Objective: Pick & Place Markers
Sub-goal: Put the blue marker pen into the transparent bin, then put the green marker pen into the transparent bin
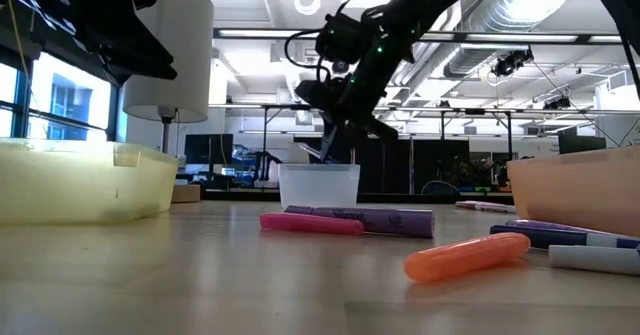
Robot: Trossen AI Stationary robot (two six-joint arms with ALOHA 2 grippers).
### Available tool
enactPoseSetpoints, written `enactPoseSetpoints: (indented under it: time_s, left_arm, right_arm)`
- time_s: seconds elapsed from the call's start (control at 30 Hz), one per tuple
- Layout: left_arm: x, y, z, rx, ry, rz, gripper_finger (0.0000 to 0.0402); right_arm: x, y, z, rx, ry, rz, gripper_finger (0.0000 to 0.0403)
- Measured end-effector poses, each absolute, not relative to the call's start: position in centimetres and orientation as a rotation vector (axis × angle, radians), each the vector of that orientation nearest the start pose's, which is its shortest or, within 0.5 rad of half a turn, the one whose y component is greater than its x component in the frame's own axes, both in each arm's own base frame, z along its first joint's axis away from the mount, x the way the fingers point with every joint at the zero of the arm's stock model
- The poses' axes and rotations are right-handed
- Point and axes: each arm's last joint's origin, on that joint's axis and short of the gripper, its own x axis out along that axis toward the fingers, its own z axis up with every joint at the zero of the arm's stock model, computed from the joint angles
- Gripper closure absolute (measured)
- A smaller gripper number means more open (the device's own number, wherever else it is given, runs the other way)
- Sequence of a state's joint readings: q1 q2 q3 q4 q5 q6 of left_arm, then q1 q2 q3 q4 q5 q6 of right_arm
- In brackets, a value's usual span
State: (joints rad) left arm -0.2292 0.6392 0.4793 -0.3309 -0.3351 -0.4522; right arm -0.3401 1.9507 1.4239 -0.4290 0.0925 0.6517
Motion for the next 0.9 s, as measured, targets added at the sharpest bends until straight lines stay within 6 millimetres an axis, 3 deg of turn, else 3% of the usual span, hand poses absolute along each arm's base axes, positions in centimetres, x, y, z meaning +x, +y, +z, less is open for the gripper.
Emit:
enactPoseSetpoints:
  time_s: [0.23, 0.47, 0.7, 0.9]
  left_arm:
    - [14.2, -2.3, 23.6, -0.306, 0.438, 0.207, 0.0259]
    - [14.2, -2.3, 23.6, -0.305, 0.438, 0.206, 0.0259]
    - [14.2, -2.3, 23.6, -0.305, 0.441, 0.204, 0.0259]
    - [14.1, -2.3, 23.5, -0.299, 0.461, 0.208, 0.0259]
  right_arm:
    - [39.0, -14.1, 19.8, 0.682, 0.807, -0.695, 0.0316]
    - [38.8, -13.9, 19.9, 0.650, 0.858, -0.618, 0.0315]
    - [37.4, -13.2, 23.1, 0.570, 0.872, -0.535, 0.0333]
    - [35.4, -9.9, 25.9, 0.474, 0.961, -0.501, 0.0362]
